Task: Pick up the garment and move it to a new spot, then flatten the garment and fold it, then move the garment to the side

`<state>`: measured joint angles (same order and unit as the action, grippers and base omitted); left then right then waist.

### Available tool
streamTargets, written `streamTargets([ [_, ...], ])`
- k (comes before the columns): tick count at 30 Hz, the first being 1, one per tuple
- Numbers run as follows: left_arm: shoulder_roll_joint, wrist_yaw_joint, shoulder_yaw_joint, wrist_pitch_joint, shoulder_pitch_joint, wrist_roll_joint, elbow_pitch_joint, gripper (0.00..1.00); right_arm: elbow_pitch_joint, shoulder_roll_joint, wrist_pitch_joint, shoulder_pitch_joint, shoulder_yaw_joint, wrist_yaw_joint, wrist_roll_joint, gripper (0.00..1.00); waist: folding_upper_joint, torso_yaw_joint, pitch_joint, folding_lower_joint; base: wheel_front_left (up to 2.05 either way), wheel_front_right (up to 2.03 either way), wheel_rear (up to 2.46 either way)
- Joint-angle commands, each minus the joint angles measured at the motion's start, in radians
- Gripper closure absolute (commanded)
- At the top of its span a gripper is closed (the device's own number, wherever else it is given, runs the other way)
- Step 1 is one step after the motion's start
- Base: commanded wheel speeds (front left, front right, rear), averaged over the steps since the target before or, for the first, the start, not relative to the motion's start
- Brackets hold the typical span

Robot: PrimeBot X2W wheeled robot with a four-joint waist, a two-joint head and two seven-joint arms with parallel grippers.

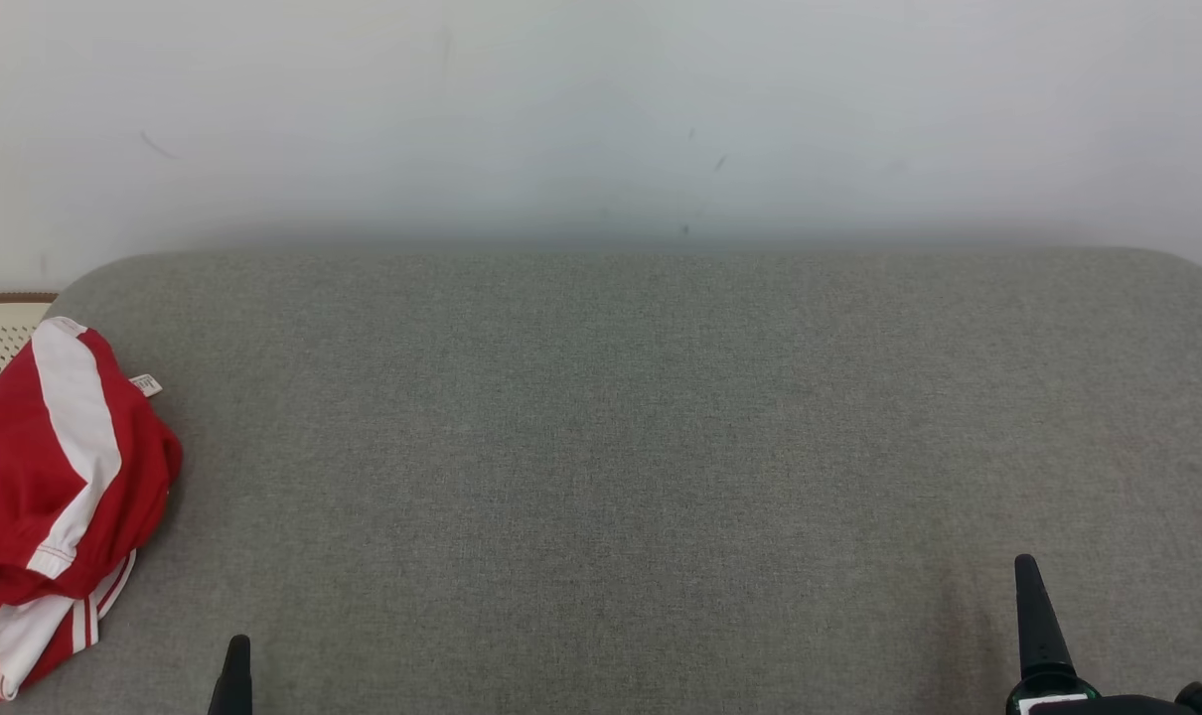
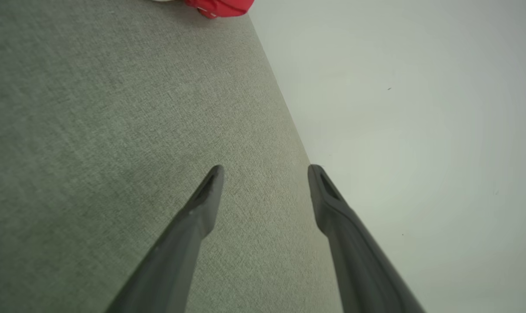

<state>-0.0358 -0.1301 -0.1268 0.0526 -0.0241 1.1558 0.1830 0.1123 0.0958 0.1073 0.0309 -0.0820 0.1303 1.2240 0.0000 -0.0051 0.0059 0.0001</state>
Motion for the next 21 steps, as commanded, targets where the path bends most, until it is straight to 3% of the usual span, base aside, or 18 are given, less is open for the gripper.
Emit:
streamTargets([
  [1, -0.011, 0.000, -0.001, -0.015, -0.024, -0.065, -0.012, 0.00, -0.007, 0.014, 0.010, -0.023, -0.009, 0.000, -0.049, 0.00, 0.0000, 0.000, 0.000, 0.0000, 0.00, 0.00, 0.00],
  [12, -0.012, 0.001, 0.026, -0.066, -0.033, -0.314, -0.007, 0.00, 0.029, 0.029, 0.035, -0.050, -0.048, 0.000, -0.249, 0.00, 0.0000, -0.001, -0.003, -0.0001, 0.00, 0.00, 0.00],
  [21, -0.013, 0.016, 0.048, -0.101, -0.043, -0.446, 0.004, 0.00, 0.051, 0.038, 0.052, -0.069, -0.074, 0.000, -0.349, 0.00, 0.0000, -0.004, -0.004, -0.0001, 0.00, 0.00, 0.00],
])
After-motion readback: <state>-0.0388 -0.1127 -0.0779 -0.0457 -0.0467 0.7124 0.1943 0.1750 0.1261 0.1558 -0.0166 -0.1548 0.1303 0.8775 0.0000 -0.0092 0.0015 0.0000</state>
